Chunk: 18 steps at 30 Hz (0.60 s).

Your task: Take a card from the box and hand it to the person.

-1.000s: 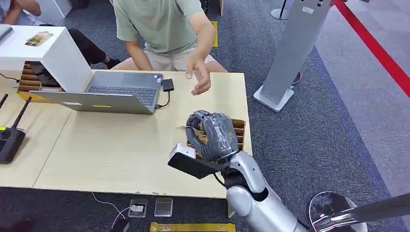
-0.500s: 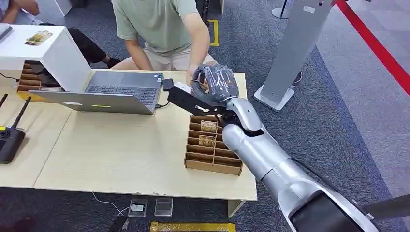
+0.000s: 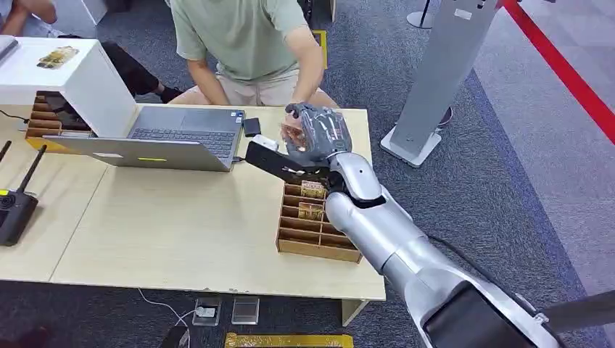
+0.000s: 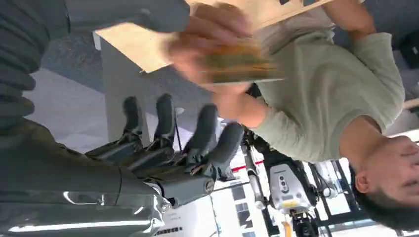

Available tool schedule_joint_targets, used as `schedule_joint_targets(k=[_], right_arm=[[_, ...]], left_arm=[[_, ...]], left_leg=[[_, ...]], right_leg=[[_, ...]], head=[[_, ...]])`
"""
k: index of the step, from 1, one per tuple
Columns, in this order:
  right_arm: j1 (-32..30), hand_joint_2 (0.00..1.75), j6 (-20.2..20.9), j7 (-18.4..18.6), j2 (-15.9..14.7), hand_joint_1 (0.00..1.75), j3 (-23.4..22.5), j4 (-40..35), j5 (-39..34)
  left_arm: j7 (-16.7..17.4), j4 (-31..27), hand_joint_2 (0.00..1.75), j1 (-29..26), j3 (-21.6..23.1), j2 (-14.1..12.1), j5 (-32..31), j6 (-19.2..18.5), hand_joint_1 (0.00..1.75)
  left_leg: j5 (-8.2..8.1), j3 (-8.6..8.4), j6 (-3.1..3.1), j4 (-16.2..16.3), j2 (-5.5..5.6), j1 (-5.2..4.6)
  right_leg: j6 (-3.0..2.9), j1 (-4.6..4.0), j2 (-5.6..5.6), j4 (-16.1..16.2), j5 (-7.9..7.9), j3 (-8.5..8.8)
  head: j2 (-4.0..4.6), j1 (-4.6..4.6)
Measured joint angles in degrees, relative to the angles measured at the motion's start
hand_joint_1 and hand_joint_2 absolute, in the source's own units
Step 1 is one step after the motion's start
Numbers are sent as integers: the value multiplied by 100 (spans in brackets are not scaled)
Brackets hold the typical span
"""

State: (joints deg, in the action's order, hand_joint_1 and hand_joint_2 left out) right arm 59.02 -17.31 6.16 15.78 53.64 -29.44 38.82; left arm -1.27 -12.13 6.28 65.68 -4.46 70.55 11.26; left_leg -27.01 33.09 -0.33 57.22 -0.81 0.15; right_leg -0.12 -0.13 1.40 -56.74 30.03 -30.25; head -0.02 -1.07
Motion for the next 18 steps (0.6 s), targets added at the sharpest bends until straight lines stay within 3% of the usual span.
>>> schedule_joint_targets(k=[7, 8, 13, 18], right_arm=[[42, 175, -205, -216, -160, 0, -11, -61, -588], [26, 175, -234, -232, -221, 0, -22, -145, -696], [-481, 175, -243, 30, -823, 0, -142, -1325, -1101], [-1789, 175, -48, 83, -1587, 0, -475, -3287, -1598]], left_arm=[[29, 0, 175, -5, 0, -9, 31, 24, 0], [66, 0, 0, -7, 0, -9, 46, 24, 0], [251, 0, 0, -26, 0, -9, 131, 61, 0], [330, 0, 0, -58, -11, -9, 247, 92, 0]], left_leg=[[0, -1, 0, 1, 0, 0], [0, -2, 0, 1, 0, 0], [0, -6, 0, 2, 1, 0], [-5, -6, 4, 2, 2, 0]], right_leg=[[0, 0, 0, 1, 0, -1], [0, 0, 0, 1, 0, -1], [0, 0, 1, 6, 0, 2], [1, 0, 2, 15, 0, 4]], head=[[-2, 4], [0, 2], [0, 4], [-2, 9]])
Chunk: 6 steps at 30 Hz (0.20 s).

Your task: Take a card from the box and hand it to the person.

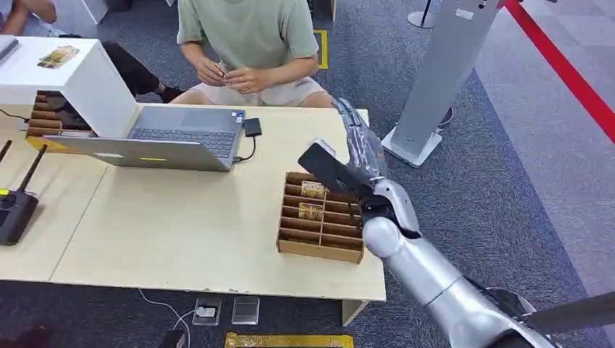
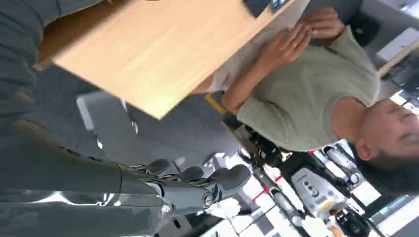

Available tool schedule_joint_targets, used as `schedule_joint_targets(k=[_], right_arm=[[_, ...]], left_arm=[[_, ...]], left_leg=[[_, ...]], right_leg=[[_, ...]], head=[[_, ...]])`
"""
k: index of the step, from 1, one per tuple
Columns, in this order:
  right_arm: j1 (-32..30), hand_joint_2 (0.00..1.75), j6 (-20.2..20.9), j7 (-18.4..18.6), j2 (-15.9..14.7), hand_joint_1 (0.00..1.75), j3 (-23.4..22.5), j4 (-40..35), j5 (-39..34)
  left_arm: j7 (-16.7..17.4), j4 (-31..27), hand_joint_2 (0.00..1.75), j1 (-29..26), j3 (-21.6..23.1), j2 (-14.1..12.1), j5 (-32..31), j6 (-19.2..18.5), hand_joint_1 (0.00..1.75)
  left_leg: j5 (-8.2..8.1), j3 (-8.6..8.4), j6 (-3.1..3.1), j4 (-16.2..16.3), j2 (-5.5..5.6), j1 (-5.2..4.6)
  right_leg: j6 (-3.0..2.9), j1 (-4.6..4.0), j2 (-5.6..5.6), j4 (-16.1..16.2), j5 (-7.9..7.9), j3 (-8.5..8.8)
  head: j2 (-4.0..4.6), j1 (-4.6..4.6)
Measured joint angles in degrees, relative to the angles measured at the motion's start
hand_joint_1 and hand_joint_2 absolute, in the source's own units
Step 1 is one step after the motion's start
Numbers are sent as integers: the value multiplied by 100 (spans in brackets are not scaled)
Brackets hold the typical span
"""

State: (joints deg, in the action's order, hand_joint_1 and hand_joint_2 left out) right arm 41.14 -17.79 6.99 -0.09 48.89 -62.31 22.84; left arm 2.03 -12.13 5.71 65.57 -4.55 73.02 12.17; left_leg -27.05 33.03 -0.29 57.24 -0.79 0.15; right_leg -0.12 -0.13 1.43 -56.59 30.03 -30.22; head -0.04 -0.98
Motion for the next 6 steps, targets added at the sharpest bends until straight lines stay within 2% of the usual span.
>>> schedule_joint_targets(k=[2, 6], right_arm=[[-624, 175, 61, -174, -279, 0, -161, -819, -272], [-1797, 175, 100, -631, -688, 0, -541, -1960, -954]], left_arm=[[0, 0, 0, -18, -2, 0, 4, 4, 0], [-44, 0, 0, -20, -4, 0, 2, 17, 0]], left_leg=[[-4, 1, -2, 0, 3, 0], [-9, 2, 1, -1, 2, 1]], right_leg=[[0, 0, 1, 3, 1, -1], [2, 0, -1, 4, 4, -2]], head=[[2, 0], [2, -2]])
